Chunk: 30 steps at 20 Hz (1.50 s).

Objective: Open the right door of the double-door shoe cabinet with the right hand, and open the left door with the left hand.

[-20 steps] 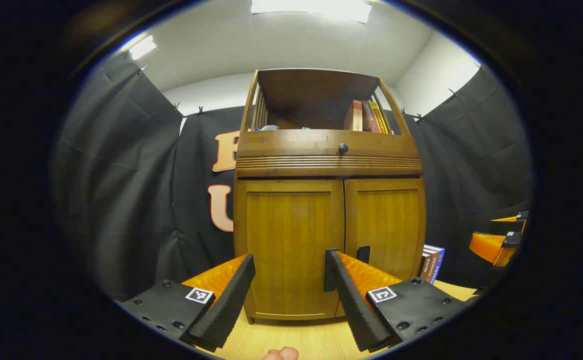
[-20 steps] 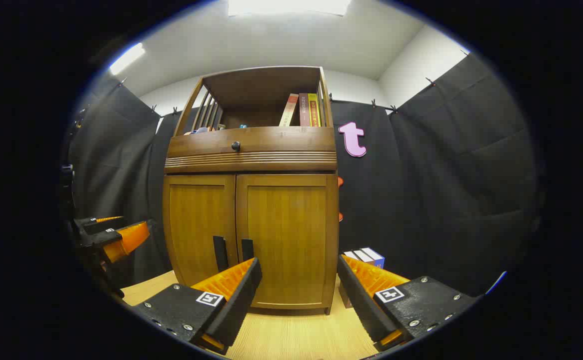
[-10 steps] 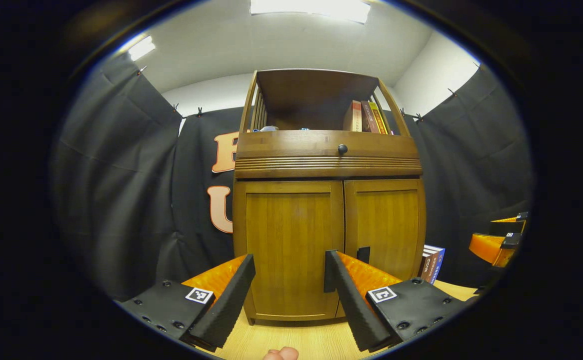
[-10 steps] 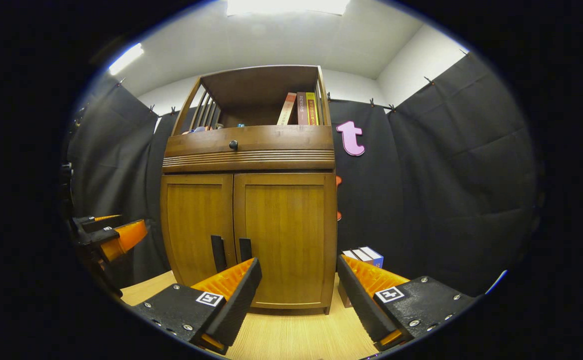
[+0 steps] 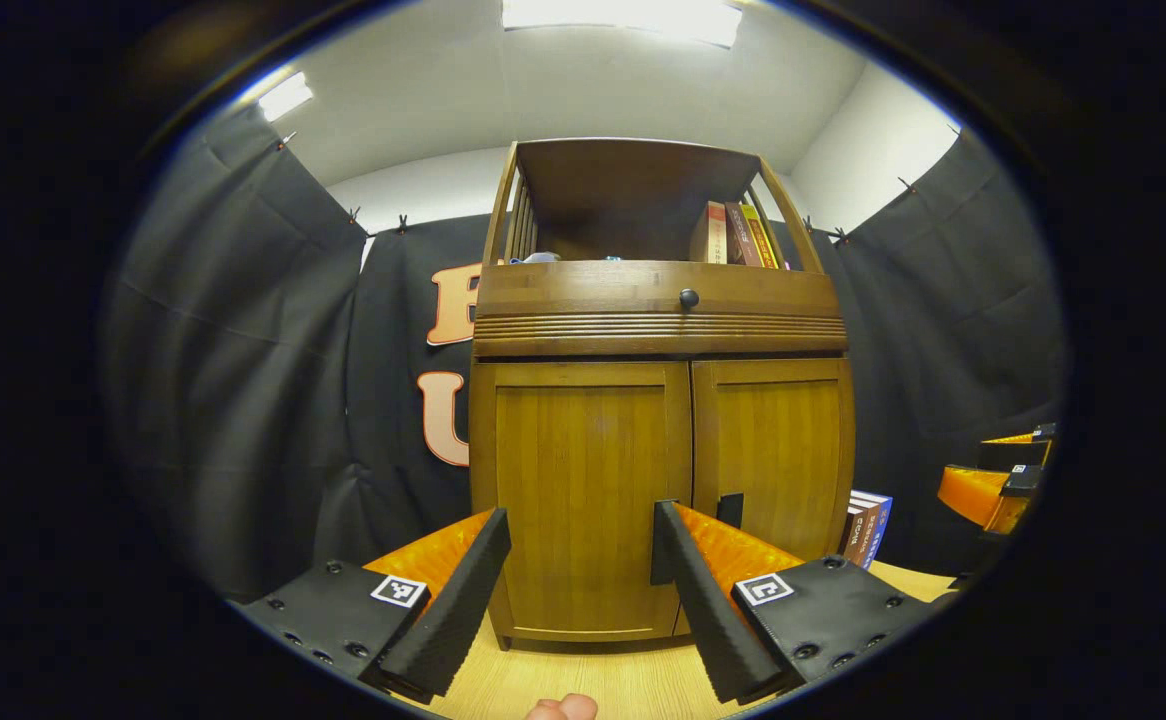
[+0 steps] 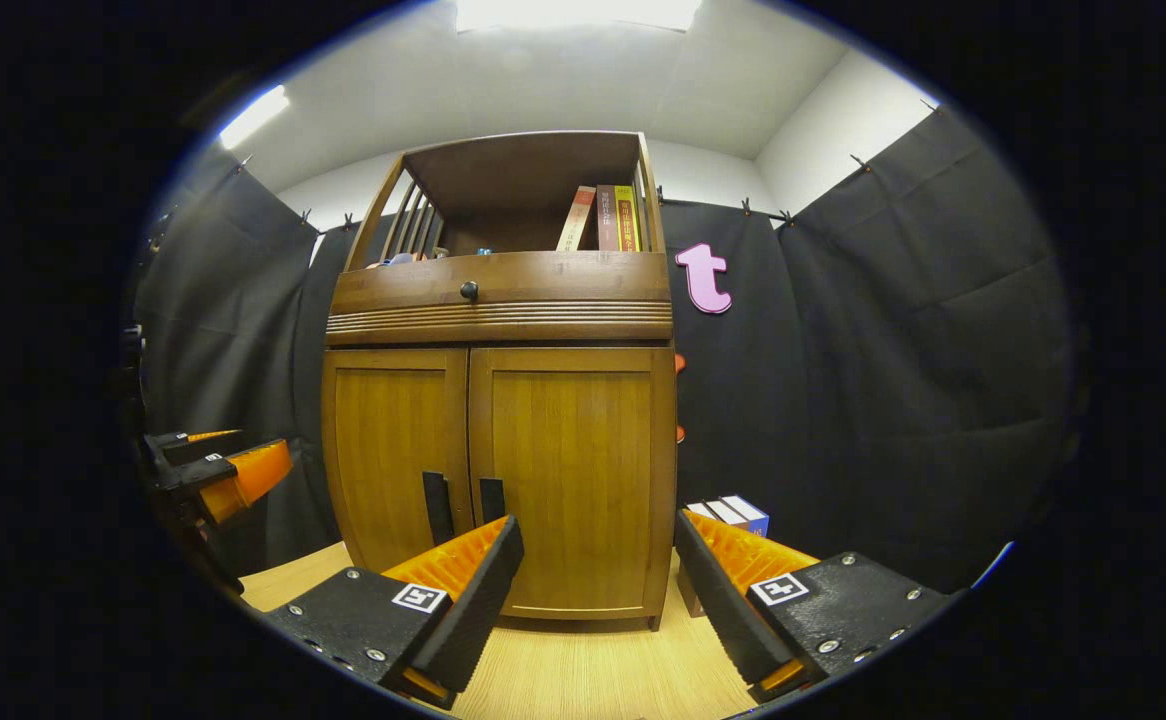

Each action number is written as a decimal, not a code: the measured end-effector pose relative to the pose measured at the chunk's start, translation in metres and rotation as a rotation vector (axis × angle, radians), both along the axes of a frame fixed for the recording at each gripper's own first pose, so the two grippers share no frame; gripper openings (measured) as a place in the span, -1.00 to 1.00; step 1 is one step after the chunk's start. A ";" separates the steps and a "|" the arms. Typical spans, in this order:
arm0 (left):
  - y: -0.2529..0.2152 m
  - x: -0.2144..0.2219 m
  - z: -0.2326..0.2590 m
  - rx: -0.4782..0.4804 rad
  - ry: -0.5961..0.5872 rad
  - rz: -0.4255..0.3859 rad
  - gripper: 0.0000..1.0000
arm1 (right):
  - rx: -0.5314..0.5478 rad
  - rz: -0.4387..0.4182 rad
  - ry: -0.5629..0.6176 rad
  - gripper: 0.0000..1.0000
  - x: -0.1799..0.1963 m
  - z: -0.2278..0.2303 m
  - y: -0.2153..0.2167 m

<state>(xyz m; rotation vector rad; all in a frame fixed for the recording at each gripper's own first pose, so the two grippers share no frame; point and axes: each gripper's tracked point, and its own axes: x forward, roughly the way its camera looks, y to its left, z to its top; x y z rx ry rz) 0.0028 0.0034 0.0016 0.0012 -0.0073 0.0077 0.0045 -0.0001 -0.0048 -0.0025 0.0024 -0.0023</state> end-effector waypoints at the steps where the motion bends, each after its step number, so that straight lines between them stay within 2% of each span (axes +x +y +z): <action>1: 0.000 -0.001 0.000 0.002 0.000 0.003 0.93 | 0.001 0.001 0.000 0.89 0.001 -0.001 0.000; 6: -0.001 -0.004 0.001 0.007 0.000 0.010 0.90 | 0.015 0.014 -0.010 0.89 0.007 0.003 0.003; 10: 0.001 -0.005 -0.006 0.016 0.017 0.027 0.93 | 0.014 0.051 -0.029 0.89 0.026 0.005 0.010; 14: 0.005 -0.012 -0.004 0.024 0.014 0.033 0.91 | -0.029 0.091 -0.084 0.89 0.072 0.020 0.016; 18: 0.021 -0.018 -0.005 0.030 0.023 0.066 0.90 | -0.002 0.148 -0.084 0.89 0.137 0.024 0.054; 22: 0.043 -0.026 -0.003 0.052 0.021 0.124 0.93 | -0.024 0.180 -0.053 0.89 0.186 -0.004 0.087; 24: 0.053 -0.032 -0.004 0.076 0.020 0.155 0.94 | -0.034 0.170 -0.019 0.89 0.207 -0.028 0.097; 28: 0.068 -0.037 -0.004 0.094 0.021 0.185 0.93 | -0.010 0.159 0.052 0.89 0.230 -0.072 0.102; 30: 0.073 -0.038 -0.004 0.105 0.018 0.199 0.93 | -0.013 0.155 0.060 0.88 0.234 -0.079 0.107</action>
